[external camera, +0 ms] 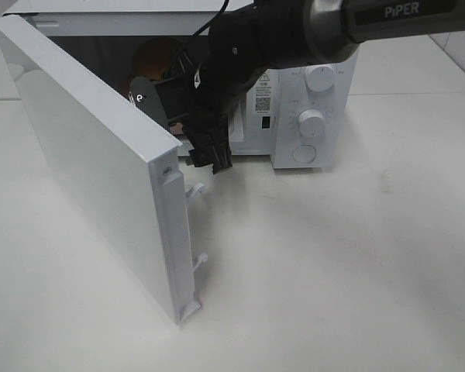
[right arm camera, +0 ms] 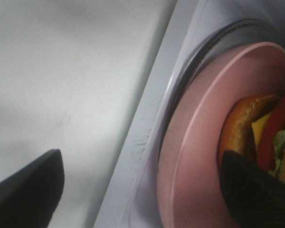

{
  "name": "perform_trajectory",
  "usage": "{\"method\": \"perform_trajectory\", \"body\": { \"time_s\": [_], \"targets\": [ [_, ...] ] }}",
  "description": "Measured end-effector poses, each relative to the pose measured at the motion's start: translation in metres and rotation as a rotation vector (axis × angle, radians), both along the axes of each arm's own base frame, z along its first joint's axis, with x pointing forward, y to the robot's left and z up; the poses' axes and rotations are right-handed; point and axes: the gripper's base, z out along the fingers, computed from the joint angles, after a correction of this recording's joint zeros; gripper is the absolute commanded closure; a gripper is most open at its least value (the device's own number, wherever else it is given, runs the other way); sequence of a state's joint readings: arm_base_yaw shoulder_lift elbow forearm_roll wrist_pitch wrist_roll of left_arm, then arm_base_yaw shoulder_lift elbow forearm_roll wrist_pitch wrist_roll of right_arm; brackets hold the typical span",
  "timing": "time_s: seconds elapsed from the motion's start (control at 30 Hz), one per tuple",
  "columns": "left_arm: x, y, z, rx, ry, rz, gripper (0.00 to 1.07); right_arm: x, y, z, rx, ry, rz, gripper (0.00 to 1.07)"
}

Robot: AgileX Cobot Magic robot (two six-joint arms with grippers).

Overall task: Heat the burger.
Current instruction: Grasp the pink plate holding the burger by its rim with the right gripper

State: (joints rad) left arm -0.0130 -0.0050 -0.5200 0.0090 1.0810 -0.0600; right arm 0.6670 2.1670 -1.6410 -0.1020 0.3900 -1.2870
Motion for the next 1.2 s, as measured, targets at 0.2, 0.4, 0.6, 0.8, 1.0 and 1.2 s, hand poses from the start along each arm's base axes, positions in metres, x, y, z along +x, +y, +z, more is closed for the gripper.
{"method": "perform_trajectory", "body": {
  "time_s": [0.2, 0.4, 0.6, 0.8, 1.0, 1.2],
  "targets": [
    [0.000, 0.000, 0.000, 0.000, 0.000, 0.000, 0.05, 0.008, 0.006, -0.002, 0.015, -0.009, -0.008, 0.24],
    [0.000, 0.000, 0.000, 0.000, 0.000, 0.000, 0.05, 0.018, 0.010, -0.007, 0.022, -0.019, -0.014, 0.25],
    [0.000, 0.000, 0.000, 0.000, 0.000, 0.000, 0.05, 0.029, 0.009, -0.008, 0.029, -0.035, -0.028, 0.26],
    [0.000, 0.000, 0.000, 0.000, 0.000, 0.000, 0.05, 0.040, 0.010, -0.014, 0.030, -0.045, -0.037, 0.27],
    [0.000, 0.000, 0.000, 0.000, 0.000, 0.000, 0.05, 0.044, 0.014, -0.024, 0.058, -0.035, -0.047, 0.28],
    [0.000, 0.000, 0.000, 0.001, 0.000, 0.001, 0.05, 0.045, 0.019, -0.040, 0.099, 0.008, -0.073, 0.30]
  ]
}}
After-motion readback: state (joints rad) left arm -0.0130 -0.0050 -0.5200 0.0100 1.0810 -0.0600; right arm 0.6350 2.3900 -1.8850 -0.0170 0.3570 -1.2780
